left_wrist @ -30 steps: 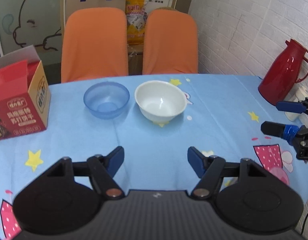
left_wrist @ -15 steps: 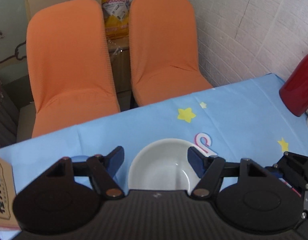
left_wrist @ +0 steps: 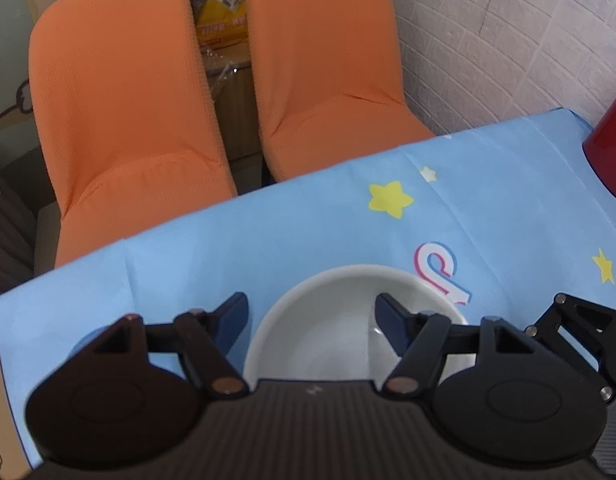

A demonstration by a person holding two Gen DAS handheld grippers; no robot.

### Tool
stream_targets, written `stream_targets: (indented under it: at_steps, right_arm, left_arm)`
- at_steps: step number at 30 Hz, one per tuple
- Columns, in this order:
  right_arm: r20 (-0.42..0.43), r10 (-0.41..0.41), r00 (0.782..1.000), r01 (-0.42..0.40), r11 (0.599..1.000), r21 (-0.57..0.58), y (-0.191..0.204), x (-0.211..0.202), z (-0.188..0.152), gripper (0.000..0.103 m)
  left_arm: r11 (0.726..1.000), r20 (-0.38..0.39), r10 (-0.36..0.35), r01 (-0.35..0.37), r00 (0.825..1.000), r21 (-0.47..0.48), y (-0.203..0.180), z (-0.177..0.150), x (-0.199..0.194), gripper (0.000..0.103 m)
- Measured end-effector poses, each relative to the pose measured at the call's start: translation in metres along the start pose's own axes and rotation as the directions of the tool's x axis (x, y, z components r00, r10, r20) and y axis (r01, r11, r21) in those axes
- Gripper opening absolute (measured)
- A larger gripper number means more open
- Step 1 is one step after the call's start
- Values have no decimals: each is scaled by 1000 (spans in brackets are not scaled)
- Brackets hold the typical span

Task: Organize plates and bowls
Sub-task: 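Move the left tool to the white ceramic bowl and grip its rim, then carry the white bowl with the left tool and set it into the steel bowl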

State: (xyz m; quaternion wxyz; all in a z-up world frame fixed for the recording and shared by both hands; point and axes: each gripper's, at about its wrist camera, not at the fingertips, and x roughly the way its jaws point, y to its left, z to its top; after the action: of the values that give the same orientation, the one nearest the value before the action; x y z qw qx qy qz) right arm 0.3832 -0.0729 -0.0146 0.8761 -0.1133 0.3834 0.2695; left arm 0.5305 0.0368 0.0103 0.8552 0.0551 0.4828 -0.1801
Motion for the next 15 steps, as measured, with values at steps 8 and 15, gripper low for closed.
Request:
stream_targets:
  at_steps: [8, 15]
  right_arm:
    - [51, 0, 999, 3, 999, -49, 8, 15, 2, 65]
    - [84, -38, 996, 43, 997, -62, 5, 4, 2, 66]
  left_arm:
    - [1000, -19, -6, 6, 1000, 2, -3, -8, 5, 70]
    - [1000, -10, -23, 23, 1000, 17, -12, -14, -4, 70]
